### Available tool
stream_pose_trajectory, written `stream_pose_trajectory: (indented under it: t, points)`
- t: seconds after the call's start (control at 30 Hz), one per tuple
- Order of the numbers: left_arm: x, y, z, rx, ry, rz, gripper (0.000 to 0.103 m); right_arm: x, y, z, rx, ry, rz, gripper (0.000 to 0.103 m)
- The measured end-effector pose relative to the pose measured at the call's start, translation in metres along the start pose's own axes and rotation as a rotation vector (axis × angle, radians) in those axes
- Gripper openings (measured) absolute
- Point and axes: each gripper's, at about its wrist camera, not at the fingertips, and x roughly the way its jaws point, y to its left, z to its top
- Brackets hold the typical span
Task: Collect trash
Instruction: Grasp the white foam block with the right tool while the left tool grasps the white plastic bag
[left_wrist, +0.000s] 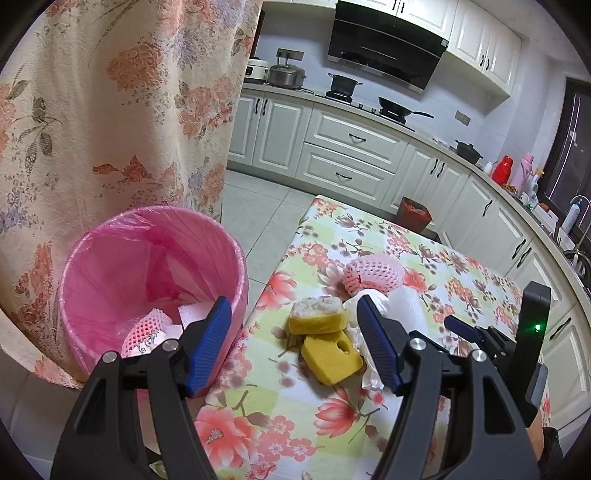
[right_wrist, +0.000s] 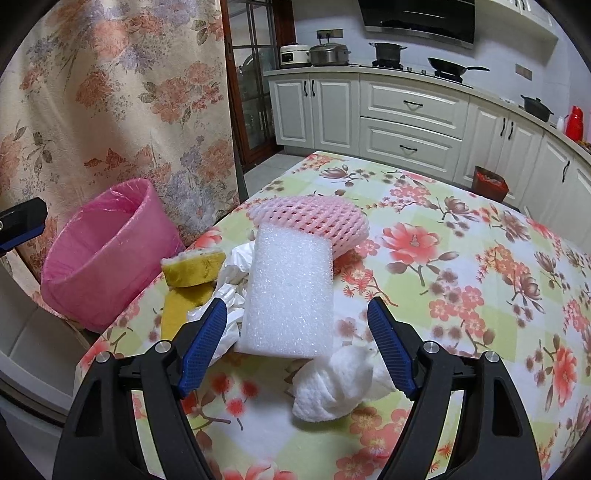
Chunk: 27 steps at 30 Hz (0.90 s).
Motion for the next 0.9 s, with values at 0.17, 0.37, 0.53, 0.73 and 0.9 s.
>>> stream_pose_trajectory:
  t: [0.17,0.37,0.53,0.73,0.9]
  points:
    - [0.004,-0.003,-0.002,0.004,0.008,-0.007,0.068,0.007,-0.002,-0.001,0.004,0.013,0.002,0.075]
    - [0.011,-0.006,-0.003,0.006,0.025,-0.018,0.068,0.014,-0.003,-0.001,0.0,0.026,0.011,0.075]
    - [0.017,-0.011,-0.003,0.011,0.033,-0.024,0.068,0.021,-0.004,-0.003,-0.003,0.046,0.03,0.069]
    - [0.024,-0.016,-0.004,0.02,0.046,-0.03,0.068,0.022,-0.007,-0.005,-0.001,0.045,0.051,0.053]
    - [0.036,-0.025,-0.007,0.029,0.067,-0.042,0.068,0.013,-0.014,-0.004,0.01,0.019,0.05,0.053]
